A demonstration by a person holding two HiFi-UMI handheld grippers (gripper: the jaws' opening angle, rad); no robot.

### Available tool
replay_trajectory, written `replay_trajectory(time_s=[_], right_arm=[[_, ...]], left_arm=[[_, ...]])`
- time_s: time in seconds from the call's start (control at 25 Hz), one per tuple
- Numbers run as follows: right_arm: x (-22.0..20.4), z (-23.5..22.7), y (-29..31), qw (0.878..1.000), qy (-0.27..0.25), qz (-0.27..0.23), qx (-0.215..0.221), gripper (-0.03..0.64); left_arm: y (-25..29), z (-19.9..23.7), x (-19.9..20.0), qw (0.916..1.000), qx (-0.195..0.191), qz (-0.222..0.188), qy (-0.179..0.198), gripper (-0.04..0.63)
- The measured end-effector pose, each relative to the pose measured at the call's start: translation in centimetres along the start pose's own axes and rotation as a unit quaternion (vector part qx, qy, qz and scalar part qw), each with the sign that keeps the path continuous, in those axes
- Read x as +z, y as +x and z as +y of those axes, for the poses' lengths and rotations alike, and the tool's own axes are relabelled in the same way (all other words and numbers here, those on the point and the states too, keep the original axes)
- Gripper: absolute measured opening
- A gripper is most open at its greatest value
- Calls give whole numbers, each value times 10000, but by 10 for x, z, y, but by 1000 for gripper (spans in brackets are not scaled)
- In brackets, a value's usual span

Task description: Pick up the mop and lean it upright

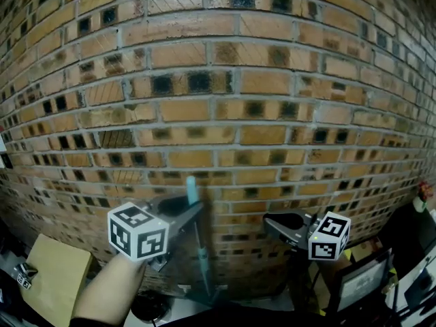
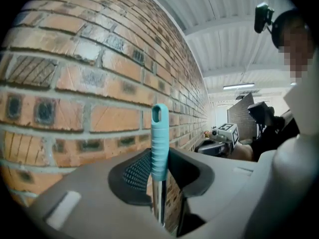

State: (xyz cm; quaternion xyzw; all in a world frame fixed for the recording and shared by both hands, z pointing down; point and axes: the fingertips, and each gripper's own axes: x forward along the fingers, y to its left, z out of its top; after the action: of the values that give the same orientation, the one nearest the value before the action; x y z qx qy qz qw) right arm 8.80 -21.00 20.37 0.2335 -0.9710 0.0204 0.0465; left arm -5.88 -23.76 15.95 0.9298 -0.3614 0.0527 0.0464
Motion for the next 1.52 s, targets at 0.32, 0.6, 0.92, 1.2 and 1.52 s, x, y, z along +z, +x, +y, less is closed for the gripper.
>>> replay_trajectory(time_s=[0.32, 0.6, 0.92, 1.2, 1.52], right_arm=[[43, -6, 4, 9997, -79, -226, 108, 14], [97, -17, -4, 9980, -205, -593, -1, 14], [124, -22, -11, 9964, -157, -818, -131, 14], [121, -26, -11, 9967, -157, -787, -143, 14], [119, -27, -8, 9967, -190, -778, -160, 14]], left_arm=[[-11, 2, 96, 9989, -142, -421, 138, 106], [2, 12, 126, 9996, -112, -220, 149, 106], [9, 12, 134, 9996, -127, -140, 213, 104], [14, 13, 135, 9996, -137, -94, 245, 104], [17, 14, 134, 9995, -139, -115, 252, 104]])
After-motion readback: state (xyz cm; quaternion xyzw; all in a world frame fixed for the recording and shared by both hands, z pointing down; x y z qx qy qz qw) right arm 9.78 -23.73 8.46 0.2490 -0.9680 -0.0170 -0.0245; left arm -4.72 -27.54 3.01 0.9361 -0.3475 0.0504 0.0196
